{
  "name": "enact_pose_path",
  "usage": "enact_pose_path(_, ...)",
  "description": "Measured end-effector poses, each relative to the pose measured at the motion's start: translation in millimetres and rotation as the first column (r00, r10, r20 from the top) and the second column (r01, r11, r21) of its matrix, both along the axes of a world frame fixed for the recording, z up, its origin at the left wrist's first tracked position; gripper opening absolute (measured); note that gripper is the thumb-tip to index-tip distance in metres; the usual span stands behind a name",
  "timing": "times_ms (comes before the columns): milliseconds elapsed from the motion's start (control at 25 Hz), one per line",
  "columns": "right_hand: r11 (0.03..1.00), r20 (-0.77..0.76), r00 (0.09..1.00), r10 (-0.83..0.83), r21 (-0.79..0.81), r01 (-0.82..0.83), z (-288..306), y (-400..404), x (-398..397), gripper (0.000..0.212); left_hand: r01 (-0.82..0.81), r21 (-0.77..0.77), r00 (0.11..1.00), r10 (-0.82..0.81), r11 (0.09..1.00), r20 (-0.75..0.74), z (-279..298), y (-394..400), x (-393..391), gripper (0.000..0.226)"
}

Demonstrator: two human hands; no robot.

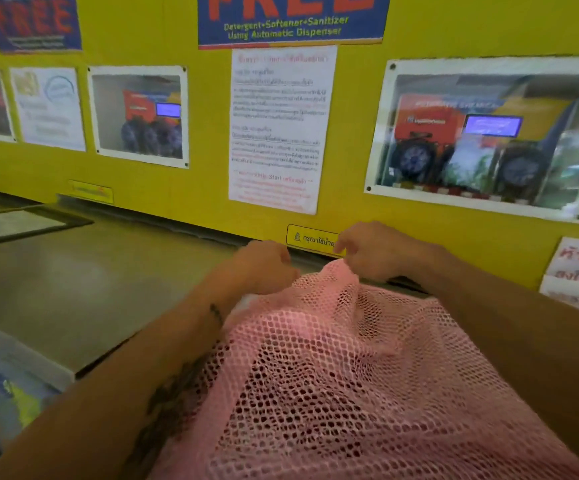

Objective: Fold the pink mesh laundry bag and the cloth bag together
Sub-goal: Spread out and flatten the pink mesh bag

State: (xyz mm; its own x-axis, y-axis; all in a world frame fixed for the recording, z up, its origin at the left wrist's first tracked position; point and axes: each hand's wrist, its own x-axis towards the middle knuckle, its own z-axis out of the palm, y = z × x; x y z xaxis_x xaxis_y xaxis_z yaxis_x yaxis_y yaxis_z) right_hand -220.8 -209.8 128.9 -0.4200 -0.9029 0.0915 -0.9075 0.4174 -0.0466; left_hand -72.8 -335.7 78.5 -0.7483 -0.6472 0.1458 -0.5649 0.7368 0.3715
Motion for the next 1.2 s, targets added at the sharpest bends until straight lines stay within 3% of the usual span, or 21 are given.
enact_pose_path(120, 0.998, -0.065, 0.997, -0.030, -0.051, 0.027, -22, -46, -10, 0.037, -0.094, -0.083, 0.982, 0.106, 0.992, 0.157, -33, -11, -23, 0.071)
enact_pose_path(200, 0.998, -0.070, 0.997, -0.039, 0.038, 0.042, -40, -68, -16, 0.024, -0.028, -0.083, 0.988, 0.041, 0.996, 0.149, -41, -15, -24, 0.059)
enact_pose_path(240, 0.992, -0.079, 0.996, -0.048, 0.112, 0.056, -46, -74, -16, 0.016, 0.021, -0.049, 0.997, -0.017, 0.999, 0.080, -40, -16, -21, 0.043)
enact_pose_path(320, 0.989, -0.079, 0.995, -0.059, 0.133, 0.069, -48, -83, -17, 0.032, 0.073, -0.031, 0.991, -0.076, 0.997, -0.112, -34, -20, -15, 0.009)
enact_pose_path(400, 0.991, -0.093, 0.993, -0.068, -0.126, 0.056, -40, -86, -14, 0.029, 0.017, -0.058, 0.937, -0.036, 0.998, -0.346, -27, -26, -10, 0.012)
enact_pose_path(480, 0.927, -0.167, 0.982, -0.093, -0.375, 0.024, -31, -87, -12, 0.017, -0.071, -0.136, 0.832, -0.016, 0.988, -0.555, -21, -36, -8, 0.028)
enact_pose_path(560, 0.925, -0.104, 0.988, -0.115, -0.373, 0.068, -26, -84, -9, 0.039, -0.149, -0.267, 0.792, -0.047, 0.952, -0.609, -20, -41, -5, 0.043)
enact_pose_path(640, 0.947, 0.010, 0.991, -0.132, -0.296, 0.129, -25, -76, -7, 0.052, -0.099, -0.270, 0.891, -0.035, 0.958, -0.452, -22, -39, -3, 0.043)
enact_pose_path(720, 0.976, 0.020, 0.994, -0.109, -0.185, 0.111, -22, -62, -2, 0.047, 0.056, -0.045, 0.998, -0.057, 0.997, -0.033, -31, -35, -8, 0.056)
enact_pose_path(800, 0.997, -0.022, 0.997, -0.071, 0.024, 0.071, -17, -42, 6, 0.040, 0.092, 0.080, 0.938, -0.114, 0.992, 0.327, -46, -35, -17, 0.071)
enact_pose_path(840, 0.987, -0.036, 0.998, -0.049, 0.149, 0.054, -15, -31, 10, 0.040, 0.104, 0.109, 0.925, -0.136, 0.989, 0.355, -49, -40, -21, 0.072)
enact_pose_path(920, 0.922, 0.017, 0.999, -0.033, 0.387, 0.024, -18, -6, 14, 0.049, 0.128, 0.245, 0.966, -0.177, 0.961, 0.190, -51, -50, -26, 0.064)
enact_pose_path(1000, 0.852, 0.115, 0.991, -0.071, 0.523, 0.000, -24, 17, 18, 0.063, 0.223, 0.295, 0.960, -0.261, 0.929, 0.097, -45, -49, -20, 0.056)
enact_pose_path(1080, 0.861, 0.145, 0.986, -0.077, 0.508, -0.007, -32, 31, 17, 0.070, 0.295, 0.232, 0.937, -0.329, 0.927, 0.123, -33, -44, -7, 0.051)
enact_pose_path(1200, 0.954, 0.092, 0.996, 0.022, 0.295, -0.048, -36, 42, 25, 0.066, 0.215, 0.046, 0.974, -0.217, 0.976, 0.064, -6, -36, 23, 0.051)
